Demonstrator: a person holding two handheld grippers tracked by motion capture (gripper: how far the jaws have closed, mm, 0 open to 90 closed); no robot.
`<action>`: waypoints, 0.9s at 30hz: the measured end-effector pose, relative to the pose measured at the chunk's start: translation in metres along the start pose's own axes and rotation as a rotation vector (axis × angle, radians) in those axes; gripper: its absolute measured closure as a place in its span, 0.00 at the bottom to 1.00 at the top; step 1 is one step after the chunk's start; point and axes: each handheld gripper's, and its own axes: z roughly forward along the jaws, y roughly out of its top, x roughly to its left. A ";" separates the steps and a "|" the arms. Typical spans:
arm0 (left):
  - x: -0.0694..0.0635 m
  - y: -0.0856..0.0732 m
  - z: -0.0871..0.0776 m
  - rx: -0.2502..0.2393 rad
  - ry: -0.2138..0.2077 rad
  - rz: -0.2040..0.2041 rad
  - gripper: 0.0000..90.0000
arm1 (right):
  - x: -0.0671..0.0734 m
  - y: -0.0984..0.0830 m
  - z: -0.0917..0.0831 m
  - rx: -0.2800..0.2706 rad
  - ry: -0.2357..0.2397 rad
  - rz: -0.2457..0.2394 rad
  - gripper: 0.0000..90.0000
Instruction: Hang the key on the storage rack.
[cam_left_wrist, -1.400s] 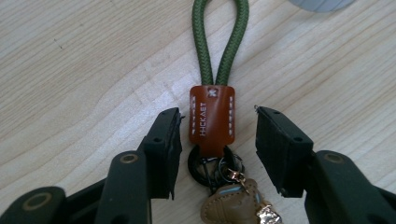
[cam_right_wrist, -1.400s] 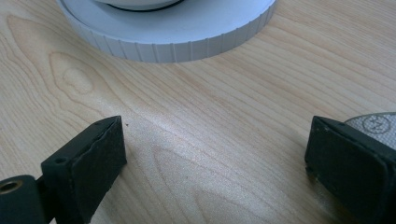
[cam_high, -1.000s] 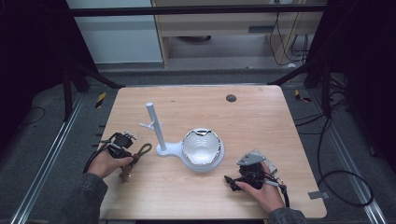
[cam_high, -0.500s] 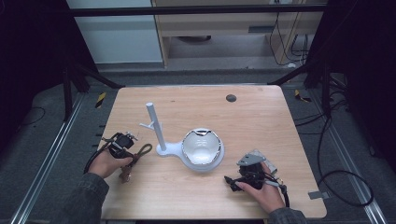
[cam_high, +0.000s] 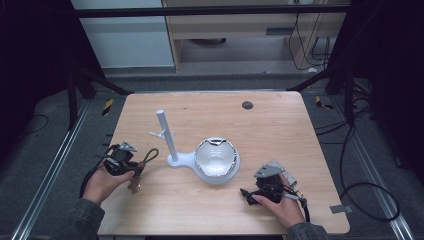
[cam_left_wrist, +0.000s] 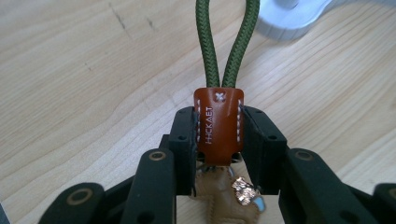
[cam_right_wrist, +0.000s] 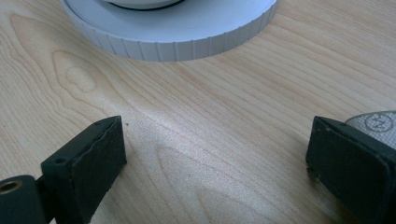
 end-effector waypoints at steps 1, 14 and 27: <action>-0.003 -0.004 -0.006 -0.038 0.002 -0.004 0.73 | 0.000 0.000 0.000 0.000 -0.001 0.000 0.05; -0.040 -0.011 -0.041 -0.277 0.019 0.048 0.73 | 0.000 0.000 0.000 0.000 -0.001 0.002 0.05; -0.061 -0.017 -0.053 -0.387 -0.003 0.057 0.73 | 0.000 0.000 0.000 0.005 -0.009 0.006 0.04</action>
